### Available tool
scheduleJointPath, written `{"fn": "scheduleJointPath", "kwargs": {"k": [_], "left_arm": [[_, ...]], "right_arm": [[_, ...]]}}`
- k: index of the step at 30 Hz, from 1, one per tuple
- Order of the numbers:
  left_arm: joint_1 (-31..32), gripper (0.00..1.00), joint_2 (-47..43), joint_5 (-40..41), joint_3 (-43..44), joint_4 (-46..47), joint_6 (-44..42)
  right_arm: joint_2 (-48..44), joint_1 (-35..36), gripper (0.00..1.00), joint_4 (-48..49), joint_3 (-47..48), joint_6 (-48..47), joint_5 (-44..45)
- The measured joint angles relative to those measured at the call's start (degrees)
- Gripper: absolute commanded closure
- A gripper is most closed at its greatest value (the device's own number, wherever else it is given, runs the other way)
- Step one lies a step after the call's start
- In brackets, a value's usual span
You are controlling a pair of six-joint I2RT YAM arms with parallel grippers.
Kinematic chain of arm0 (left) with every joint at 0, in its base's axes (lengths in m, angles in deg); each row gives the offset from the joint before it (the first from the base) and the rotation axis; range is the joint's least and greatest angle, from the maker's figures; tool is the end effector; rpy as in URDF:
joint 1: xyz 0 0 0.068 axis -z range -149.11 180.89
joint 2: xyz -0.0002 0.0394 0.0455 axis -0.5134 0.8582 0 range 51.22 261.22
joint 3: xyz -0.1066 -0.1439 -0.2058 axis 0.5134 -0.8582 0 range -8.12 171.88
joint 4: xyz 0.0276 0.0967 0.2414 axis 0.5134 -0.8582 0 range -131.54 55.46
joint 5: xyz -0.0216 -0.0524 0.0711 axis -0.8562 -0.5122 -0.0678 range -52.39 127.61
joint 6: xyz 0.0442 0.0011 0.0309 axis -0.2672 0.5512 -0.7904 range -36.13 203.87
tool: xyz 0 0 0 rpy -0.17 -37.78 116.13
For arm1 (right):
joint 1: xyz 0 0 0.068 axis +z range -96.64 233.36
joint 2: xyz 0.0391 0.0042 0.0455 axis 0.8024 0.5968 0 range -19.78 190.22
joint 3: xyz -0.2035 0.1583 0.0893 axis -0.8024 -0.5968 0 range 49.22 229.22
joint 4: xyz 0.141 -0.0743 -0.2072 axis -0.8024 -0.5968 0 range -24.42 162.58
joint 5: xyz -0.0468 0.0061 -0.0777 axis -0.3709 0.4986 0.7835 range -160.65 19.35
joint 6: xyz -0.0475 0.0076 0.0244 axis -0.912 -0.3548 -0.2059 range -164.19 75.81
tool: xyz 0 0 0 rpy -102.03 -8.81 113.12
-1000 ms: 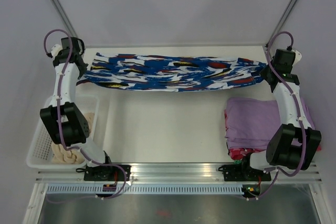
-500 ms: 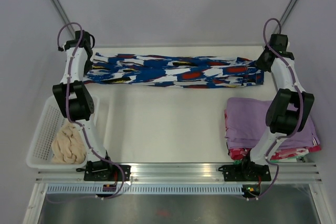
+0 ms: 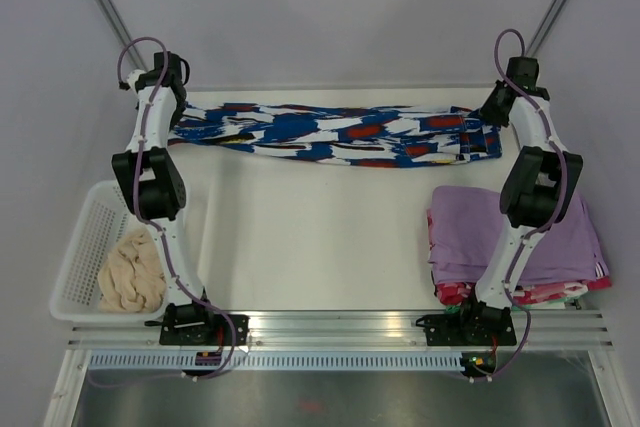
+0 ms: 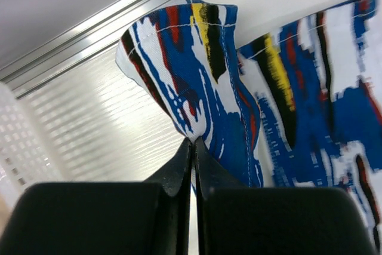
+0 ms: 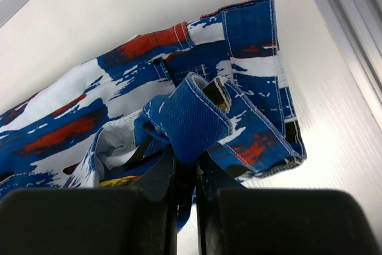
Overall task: Fold and stack the trousers
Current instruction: Fold the trousers
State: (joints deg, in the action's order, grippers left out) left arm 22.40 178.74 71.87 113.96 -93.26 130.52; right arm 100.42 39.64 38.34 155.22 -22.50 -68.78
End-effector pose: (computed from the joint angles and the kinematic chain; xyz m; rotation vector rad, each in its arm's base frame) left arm 0.4674 0.0901 0.2663 -1.3022 2.1149 0.5360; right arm 0.4637 -0.1144 0.2577 0.7488 2.2969 0.0245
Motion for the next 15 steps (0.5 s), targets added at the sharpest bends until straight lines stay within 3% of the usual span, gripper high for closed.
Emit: {"fn": "scheduleJointPath", "kwargs": {"k": [8, 15], "left_arm": [[0.3, 0.98, 6.9, -1.0, 8.4, 1.9, 2.3], [0.3, 0.97, 10.1, -1.4, 8.8, 2.1, 4.5]], "right_arm": [[6.1, 0.0, 0.9, 1.2, 4.4, 0.8, -0.8], [11.1, 0.0, 0.9, 4.3, 9.1, 2.0, -2.6]]}}
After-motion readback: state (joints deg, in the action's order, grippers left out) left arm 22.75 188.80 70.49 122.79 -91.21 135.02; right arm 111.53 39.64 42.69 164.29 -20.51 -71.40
